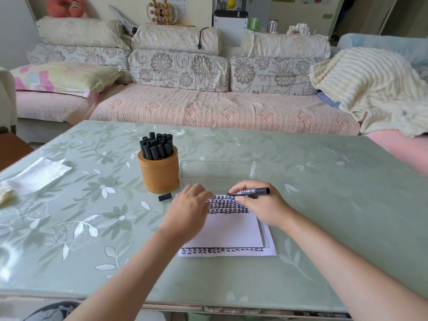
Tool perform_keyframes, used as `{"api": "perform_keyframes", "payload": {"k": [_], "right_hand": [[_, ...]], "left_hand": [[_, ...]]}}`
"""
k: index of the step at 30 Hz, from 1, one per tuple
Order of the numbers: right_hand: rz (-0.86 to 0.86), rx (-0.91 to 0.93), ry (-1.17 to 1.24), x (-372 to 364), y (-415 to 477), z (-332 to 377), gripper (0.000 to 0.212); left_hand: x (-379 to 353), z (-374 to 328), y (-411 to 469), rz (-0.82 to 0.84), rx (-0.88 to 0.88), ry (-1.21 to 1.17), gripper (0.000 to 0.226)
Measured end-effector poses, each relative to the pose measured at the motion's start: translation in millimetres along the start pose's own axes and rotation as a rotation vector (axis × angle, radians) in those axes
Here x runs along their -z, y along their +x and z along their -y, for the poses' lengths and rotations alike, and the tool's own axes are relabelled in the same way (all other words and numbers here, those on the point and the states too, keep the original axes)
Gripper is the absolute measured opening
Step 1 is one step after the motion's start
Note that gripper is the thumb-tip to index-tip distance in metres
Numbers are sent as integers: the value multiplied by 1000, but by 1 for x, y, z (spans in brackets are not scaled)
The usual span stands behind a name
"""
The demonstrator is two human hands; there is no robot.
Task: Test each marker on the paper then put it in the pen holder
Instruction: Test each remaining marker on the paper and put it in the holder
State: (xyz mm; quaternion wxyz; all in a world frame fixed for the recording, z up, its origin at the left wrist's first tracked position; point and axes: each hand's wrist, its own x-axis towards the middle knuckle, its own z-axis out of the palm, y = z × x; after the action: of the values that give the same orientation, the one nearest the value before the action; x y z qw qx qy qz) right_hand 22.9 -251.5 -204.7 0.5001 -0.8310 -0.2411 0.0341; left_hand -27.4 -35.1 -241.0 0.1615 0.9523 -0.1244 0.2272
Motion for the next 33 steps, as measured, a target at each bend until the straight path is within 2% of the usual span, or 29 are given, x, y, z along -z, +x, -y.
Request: {"api": "perform_keyframes", "payload": {"k": [3, 6, 8, 10, 12, 14, 20, 24, 28, 33], "right_hand": [[89, -41, 83, -9, 3, 13, 24], [152, -32, 49, -15, 5, 22, 34], [203, 1, -24, -19, 7, 27, 51], [235, -26, 21, -24, 10, 31, 60], [238, -99, 154, -30, 14, 35, 53], [232, -125, 187, -35, 17, 39, 50], [196, -23, -68, -38, 17, 42, 23], [112, -1, -201, -38, 20, 39, 29], [37, 10, -343, -40, 22, 39, 19], [13, 62, -431, -41, 21, 42, 19]], "left_hand": [[15, 29, -3, -37, 183, 106, 25], [25, 53, -11, 12, 334, 174, 24], [28, 62, -17, 64, 378, 192, 24], [30, 67, -21, 94, 390, 180, 21], [32, 70, -23, 100, 393, 156, 19], [33, 71, -24, 95, 405, 130, 19], [46, 62, -21, -41, 431, -129, 17], [54, 51, -18, -65, 341, -181, 13], [53, 48, -19, -82, 270, -222, 13], [54, 44, -19, -82, 228, -247, 13]]}}
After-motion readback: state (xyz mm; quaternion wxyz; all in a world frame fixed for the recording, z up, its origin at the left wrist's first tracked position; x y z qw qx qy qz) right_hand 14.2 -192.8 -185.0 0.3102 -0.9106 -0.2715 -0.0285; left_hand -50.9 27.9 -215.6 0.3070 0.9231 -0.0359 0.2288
